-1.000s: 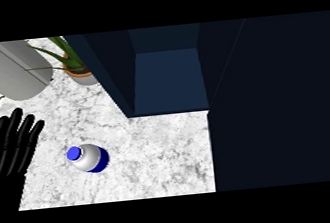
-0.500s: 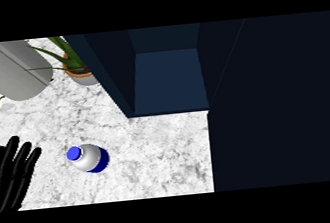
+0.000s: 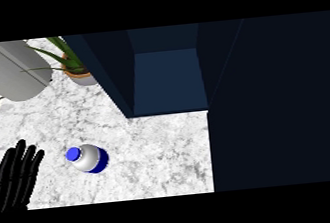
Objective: Pick up the bottled water, place it into the cabinet and close the cabinet
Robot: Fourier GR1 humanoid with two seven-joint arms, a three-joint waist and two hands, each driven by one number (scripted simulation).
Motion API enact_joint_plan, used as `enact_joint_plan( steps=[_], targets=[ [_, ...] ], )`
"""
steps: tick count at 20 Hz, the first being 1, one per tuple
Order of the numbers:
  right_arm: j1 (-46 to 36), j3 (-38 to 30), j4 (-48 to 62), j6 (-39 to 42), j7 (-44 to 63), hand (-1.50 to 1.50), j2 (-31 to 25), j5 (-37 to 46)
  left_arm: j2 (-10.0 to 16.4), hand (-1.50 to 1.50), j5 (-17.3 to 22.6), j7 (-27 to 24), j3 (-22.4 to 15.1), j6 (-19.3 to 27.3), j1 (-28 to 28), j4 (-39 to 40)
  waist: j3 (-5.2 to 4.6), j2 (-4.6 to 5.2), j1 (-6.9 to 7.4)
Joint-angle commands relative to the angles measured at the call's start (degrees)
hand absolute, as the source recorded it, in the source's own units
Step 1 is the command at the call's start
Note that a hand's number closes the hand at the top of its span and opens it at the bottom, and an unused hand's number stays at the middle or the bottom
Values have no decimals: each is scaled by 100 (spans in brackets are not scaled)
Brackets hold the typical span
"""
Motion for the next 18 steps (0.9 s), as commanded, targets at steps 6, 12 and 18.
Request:
enact_joint_plan(
  steps=[6,12,18],
  targets=[
    [679,12,-732,121,-202,-150,-11,-59,-1,-150,-287,-714,594,149,-597,1558,-1,11,-30],
    [1192,22,-774,446,-601,-150,-212,-73,-82,-150,-346,-1622,695,60,-962,2993,0,6,-40],
    [1581,6,-958,523,-854,-150,-224,-161,-59,-150,-291,-2505,1084,45,-1432,4566,-5,15,-63]
  ],
)
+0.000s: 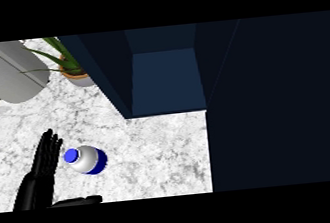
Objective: Pick up the bottled water, place it into the cabinet and close the cabinet
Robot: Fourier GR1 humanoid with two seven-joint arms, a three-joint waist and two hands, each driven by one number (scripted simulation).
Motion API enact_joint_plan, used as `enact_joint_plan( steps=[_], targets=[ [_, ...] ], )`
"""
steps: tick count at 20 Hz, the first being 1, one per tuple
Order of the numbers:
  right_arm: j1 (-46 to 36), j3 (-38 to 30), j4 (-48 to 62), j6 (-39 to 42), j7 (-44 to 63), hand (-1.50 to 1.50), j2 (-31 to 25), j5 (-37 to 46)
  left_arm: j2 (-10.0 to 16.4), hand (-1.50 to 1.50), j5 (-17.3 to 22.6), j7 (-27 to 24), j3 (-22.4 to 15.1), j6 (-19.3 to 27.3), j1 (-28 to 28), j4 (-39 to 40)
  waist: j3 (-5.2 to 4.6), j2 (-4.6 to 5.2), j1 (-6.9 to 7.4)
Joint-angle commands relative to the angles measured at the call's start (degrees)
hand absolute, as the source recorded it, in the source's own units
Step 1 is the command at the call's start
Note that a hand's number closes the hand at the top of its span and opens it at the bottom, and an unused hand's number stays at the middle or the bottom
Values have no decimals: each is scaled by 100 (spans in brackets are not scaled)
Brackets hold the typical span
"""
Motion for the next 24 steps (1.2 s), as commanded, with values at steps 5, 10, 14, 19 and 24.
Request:
enact_joint_plan(
  steps=[5,10,14,19,24],
  targets=[
    [468,-81,-890,47,174,-150,-129,-215,39,-150,-97,-1175,431,153,-700,1856,-1,12,24],
    [642,32,-986,117,118,-150,-105,-168,120,-150,-125,-2003,627,87,-1114,3224,-5,19,18],
    [966,-47,-839,300,-235,-150,-116,-161,238,-150,183,-2081,614,-623,-1422,3800,-3,7,-15],
    [1411,-87,-1021,509,-436,-150,-256,-224,316,-150,78,-2807,692,-847,-1805,5005,-7,6,-72],
    [997,-443,-690,475,-460,-150,-291,-452,136,-150,141,-3346,819,-842,-2433,5865,-5,27,-9]
  ],
)
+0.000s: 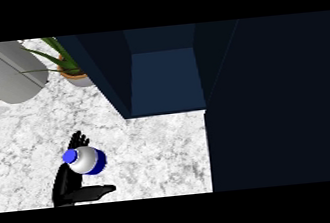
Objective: Pick up the bottled water, place it into the cabinet and close the cabinet
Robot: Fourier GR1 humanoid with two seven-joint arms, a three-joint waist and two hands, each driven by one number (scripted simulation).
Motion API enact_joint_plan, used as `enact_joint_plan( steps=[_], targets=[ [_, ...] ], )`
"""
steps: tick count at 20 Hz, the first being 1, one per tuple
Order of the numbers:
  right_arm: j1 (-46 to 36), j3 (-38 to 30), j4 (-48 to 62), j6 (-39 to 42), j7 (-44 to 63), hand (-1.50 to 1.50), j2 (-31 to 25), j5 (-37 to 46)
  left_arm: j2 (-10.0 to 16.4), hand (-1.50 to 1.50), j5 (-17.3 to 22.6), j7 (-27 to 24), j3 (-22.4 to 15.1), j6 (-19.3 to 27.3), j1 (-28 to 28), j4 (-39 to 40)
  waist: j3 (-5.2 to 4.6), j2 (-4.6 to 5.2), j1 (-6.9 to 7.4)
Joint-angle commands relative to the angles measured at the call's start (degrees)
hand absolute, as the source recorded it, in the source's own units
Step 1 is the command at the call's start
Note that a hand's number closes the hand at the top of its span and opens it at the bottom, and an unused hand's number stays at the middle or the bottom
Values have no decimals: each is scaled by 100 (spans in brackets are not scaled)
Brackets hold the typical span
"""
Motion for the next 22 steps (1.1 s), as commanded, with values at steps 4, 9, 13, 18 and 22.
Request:
enact_joint_plan(
  steps=[4,9,13,18,22],
  targets=[
    [268,53,-748,-2,278,-150,15,-291,57,150,258,-565,376,-158,-599,1126,-1,7,10],
    [274,-19,-491,106,23,-150,-22,-300,43,150,402,-789,414,-526,-713,1397,-2,9,-15],
    [360,-98,-336,257,-196,-150,-60,-371,107,150,436,-606,362,-585,-879,1382,3,-3,-29],
    [449,154,-582,70,47,-150,54,-81,-436,150,611,-733,392,-80,-688,1053,4,-7,39],
    [470,-189,-405,265,-279,-150,-79,-338,-491,150,965,-1040,-3,93,-580,1011,8,-21,26]
  ],
)
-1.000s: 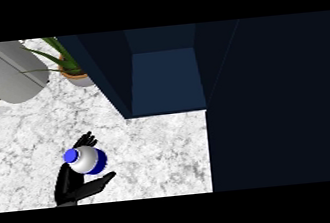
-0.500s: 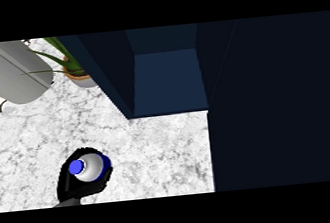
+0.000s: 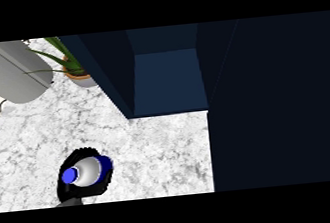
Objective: Pick up the bottled water, place it into the cabinet and close the cabinet
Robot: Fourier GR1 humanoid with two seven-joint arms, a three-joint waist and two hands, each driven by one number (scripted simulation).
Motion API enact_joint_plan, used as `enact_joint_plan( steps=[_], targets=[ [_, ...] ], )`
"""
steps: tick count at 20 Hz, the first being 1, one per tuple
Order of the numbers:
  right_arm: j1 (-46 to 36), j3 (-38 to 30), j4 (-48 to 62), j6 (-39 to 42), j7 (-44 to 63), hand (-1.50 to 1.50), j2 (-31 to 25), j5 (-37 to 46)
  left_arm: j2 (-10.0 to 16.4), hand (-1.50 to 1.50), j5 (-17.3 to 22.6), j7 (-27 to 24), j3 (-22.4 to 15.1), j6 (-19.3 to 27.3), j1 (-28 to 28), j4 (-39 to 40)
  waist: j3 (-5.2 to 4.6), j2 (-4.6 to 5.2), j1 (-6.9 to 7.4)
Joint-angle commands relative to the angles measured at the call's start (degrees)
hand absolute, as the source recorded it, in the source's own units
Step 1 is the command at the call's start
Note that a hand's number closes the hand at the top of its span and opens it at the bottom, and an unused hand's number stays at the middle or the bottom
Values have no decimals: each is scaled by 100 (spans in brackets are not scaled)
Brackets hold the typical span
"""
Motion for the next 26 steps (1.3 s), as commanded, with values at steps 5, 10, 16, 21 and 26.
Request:
enact_joint_plan(
  steps=[5,10,16,21,26],
  targets=[
    [-27,199,-543,-189,418,-150,129,-189,-416,150,797,57,-866,133,-188,-198,-98,28,12],
    [-357,208,-417,-260,683,-150,142,-195,-429,150,1574,707,-1705,442,-137,-909,-92,27,90],
    [-556,175,-323,-316,745,-150,205,-169,-434,150,2422,1598,-2866,1692,-417,-2123,-95,32,50],
    [-318,-81,-88,-46,349,-150,84,-285,-433,150,1467,2022,-3158,2705,-268,-3096,-86,6,66],
    [-73,-327,-634,14,564,-150,-29,-631,-436,150,1878,2529,-3502,3558,-1248,-3000,-94,34,-34]
  ],
)
